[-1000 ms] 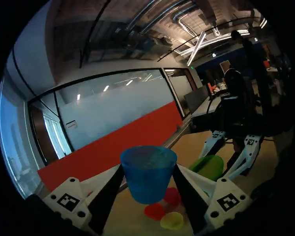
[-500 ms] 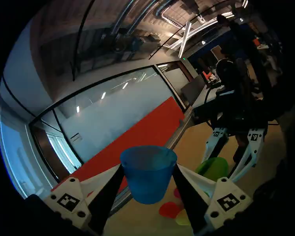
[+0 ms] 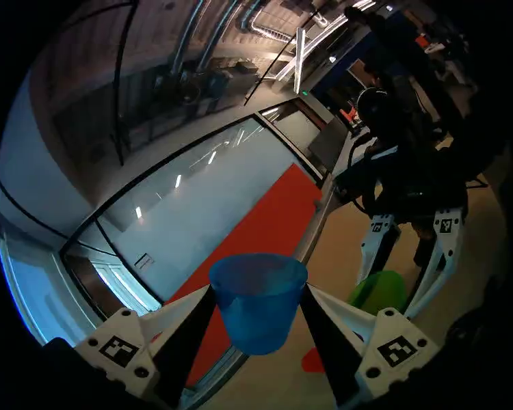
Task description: Pour water
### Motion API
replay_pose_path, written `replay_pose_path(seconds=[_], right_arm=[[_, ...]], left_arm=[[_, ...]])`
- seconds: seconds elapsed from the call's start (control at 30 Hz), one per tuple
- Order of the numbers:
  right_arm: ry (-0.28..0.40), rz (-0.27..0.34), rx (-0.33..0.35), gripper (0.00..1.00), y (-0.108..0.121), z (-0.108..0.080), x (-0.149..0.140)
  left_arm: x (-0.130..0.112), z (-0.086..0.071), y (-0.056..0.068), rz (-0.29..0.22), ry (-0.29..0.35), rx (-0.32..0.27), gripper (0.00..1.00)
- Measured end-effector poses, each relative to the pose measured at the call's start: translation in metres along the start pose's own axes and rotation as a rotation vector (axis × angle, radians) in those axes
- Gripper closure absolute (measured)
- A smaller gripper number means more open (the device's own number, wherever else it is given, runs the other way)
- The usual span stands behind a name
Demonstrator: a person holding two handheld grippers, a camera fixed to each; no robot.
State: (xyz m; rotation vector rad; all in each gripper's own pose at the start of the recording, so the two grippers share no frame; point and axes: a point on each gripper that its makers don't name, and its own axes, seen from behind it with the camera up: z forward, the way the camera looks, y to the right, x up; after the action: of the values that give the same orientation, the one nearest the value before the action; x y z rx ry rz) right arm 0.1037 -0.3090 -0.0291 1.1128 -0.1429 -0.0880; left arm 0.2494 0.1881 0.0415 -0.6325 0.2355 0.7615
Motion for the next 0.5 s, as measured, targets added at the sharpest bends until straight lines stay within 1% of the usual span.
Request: replay_pose_path(seconds=[0.2,0.5], right_arm=[[0.001,-0.006,0.009,0.11,-0.0030,0.0020,0.0002],[0.008,-0.009,0.005,0.11,-0.0017,0.0035,0.0034]], left_arm=[[0.0023,0.0011,-0.0020,0.060,0.000,0.009,0.15],[0.0083,0.0031,-0.0057,0.123,0.006,0.020,0.15]])
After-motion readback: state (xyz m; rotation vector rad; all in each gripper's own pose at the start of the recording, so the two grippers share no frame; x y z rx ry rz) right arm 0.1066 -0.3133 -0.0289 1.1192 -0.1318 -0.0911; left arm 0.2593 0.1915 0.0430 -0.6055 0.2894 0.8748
